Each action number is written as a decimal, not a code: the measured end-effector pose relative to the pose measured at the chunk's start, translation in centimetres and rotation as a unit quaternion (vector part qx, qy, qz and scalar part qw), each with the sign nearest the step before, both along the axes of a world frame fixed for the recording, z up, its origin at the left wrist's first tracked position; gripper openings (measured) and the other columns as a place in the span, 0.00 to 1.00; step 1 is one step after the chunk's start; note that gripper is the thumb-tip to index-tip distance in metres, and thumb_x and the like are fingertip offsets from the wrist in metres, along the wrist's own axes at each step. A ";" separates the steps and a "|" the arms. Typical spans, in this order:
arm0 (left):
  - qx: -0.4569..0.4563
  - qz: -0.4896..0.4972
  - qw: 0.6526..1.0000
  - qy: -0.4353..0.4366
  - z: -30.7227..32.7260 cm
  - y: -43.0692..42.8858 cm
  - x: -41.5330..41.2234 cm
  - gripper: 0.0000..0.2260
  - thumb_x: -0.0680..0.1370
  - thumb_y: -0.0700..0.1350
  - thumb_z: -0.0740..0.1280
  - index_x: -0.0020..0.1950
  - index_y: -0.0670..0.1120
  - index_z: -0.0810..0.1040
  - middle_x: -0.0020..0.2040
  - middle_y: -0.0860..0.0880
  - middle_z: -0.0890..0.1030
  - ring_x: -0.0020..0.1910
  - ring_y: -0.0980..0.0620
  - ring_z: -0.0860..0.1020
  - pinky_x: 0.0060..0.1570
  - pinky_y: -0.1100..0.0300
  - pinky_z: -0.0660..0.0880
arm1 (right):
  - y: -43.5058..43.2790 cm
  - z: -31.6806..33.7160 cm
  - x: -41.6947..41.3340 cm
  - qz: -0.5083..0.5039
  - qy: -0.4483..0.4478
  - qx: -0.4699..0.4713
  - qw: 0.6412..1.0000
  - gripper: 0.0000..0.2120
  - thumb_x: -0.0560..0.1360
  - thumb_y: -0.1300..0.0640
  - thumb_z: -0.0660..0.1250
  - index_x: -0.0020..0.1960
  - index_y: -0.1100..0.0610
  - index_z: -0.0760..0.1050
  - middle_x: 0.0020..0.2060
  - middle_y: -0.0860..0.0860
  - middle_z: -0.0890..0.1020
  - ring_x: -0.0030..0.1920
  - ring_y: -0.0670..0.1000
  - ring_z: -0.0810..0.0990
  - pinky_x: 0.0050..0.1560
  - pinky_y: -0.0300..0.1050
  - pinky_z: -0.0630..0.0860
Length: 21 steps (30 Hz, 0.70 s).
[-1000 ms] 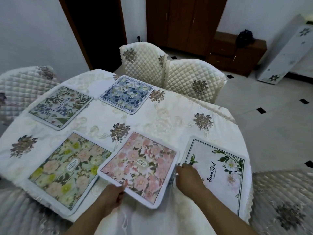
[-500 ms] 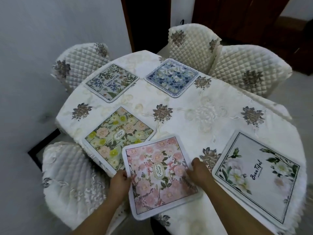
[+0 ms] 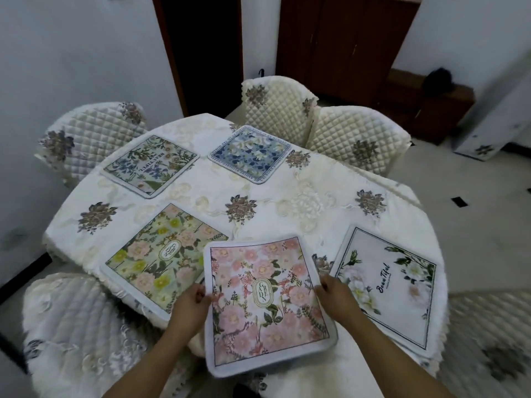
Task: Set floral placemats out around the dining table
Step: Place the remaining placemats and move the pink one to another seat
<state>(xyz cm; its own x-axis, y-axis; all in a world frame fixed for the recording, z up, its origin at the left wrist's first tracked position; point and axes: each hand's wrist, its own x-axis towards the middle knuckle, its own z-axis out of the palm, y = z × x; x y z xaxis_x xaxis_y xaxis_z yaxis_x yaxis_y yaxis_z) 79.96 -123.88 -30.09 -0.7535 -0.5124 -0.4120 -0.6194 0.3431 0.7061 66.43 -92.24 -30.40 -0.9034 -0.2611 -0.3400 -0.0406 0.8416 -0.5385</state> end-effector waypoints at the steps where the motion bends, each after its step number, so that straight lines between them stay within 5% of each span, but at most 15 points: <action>1: -0.005 -0.017 1.000 0.008 0.6 0.7 -0.8 0.08 0.76 0.50 0.70 0.39 0.52 0.74 0.34 0.53 0.79 0.33 0.54 0.77 0.30 0.59 0.68 | 1.5 0.7 0.0 -0.019 0.005 -0.003 1.000 0.16 0.78 0.55 0.62 0.33 0.46 0.63 0.30 0.44 0.70 0.32 0.44 0.69 0.31 0.39 0.61; 5: -0.022 -0.092 0.995 0.043 3.2 5.0 -4.2 0.15 0.76 0.47 0.70 0.33 0.49 0.67 0.27 0.53 0.68 0.25 0.55 0.67 0.27 0.58 0.61 | 7.7 3.3 0.2 -0.084 0.013 0.009 0.996 0.16 0.78 0.53 0.62 0.34 0.50 0.62 0.30 0.47 0.71 0.32 0.45 0.70 0.30 0.40 0.61; 14: -0.051 -0.207 0.973 0.085 9.2 19.3 -8.4 0.12 0.76 0.49 0.70 0.36 0.48 0.72 0.31 0.52 0.74 0.30 0.55 0.72 0.29 0.59 0.64 | 22.9 10.0 3.2 -0.187 0.083 -0.018 0.979 0.18 0.76 0.57 0.62 0.32 0.52 0.58 0.28 0.48 0.64 0.30 0.49 0.63 0.31 0.47 0.56; 21: -0.053 -0.267 0.957 0.096 10.9 36.9 -7.5 0.15 0.74 0.48 0.72 0.31 0.46 0.71 0.27 0.49 0.72 0.27 0.51 0.70 0.30 0.57 0.64 | 40.9 11.8 9.5 -0.257 0.082 -0.069 0.960 0.08 0.76 0.54 0.62 0.44 0.55 0.78 0.38 0.48 0.83 0.39 0.47 0.80 0.38 0.43 0.72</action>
<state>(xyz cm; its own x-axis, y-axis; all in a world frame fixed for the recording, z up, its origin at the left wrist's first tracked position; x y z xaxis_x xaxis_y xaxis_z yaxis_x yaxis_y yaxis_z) 72.46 -86.96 -19.14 -0.9762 -0.0642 -0.2074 -0.1985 0.6512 0.7325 75.92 -51.31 -18.65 -0.9633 0.2024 -0.1763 0.2681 0.6945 -0.6677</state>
